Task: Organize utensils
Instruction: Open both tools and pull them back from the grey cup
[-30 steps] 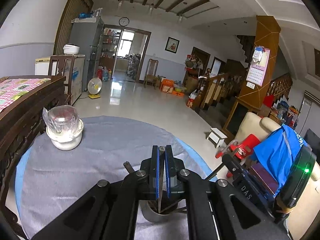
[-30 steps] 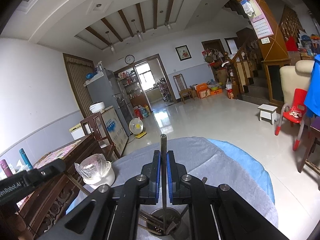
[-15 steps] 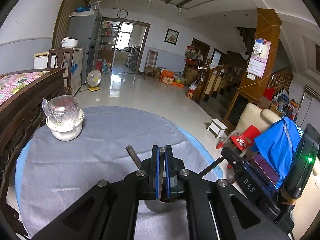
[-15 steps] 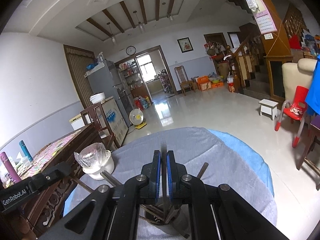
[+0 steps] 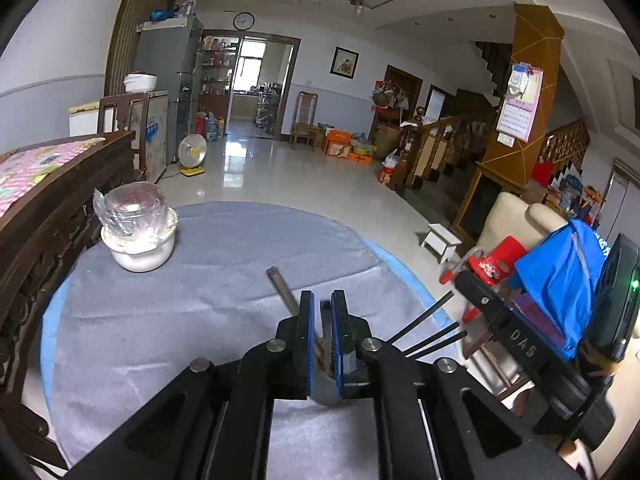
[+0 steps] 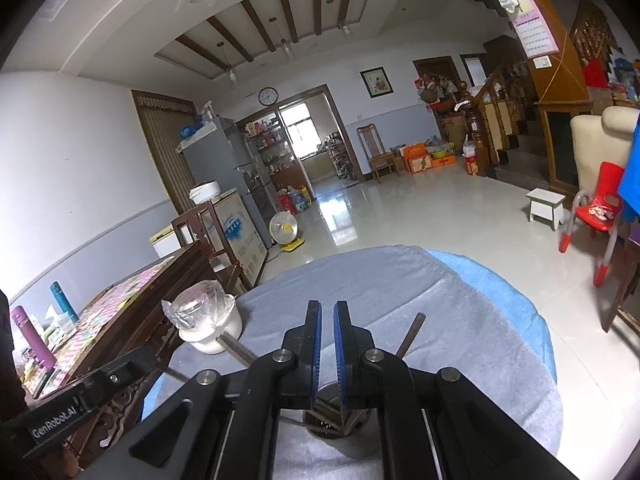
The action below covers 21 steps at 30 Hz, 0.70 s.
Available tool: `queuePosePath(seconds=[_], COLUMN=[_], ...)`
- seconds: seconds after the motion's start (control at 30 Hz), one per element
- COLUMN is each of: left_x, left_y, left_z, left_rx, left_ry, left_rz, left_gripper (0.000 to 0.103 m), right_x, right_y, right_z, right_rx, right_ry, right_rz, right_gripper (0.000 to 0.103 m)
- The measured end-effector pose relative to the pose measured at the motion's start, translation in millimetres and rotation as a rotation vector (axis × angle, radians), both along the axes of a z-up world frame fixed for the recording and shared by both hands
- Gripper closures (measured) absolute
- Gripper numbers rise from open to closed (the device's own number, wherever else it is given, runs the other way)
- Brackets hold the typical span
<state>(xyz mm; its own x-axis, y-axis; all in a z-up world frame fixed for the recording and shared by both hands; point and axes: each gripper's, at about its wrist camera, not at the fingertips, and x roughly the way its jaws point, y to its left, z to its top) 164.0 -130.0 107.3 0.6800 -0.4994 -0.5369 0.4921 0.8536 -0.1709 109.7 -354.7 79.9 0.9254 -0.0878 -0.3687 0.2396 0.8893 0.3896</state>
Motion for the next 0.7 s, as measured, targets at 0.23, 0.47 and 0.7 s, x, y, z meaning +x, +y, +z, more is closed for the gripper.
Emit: queuePosePath(seconds=[0.23, 0.47, 0.7], left_x=[-14, -26, -42], left_y=[7, 8, 16], left_z=[-1, -6, -5], left_rx=[0.111, 0.235, 0.273], left_ry=[-0.095, -0.150, -0.194], left_rz=[0.055, 0.106, 0.145], left_gripper=[0.041, 0.031, 0.019], right_x=[-14, -41, -68], right_y=[3, 3, 11], right_z=[0, 4, 15], right_rx=[-0.007, 0.013, -0.042], right_ry=[0.007, -0.057, -0.088], right_rz=[0.000, -0.044, -0.097], right_gripper=[0.094, 0.025, 0.025])
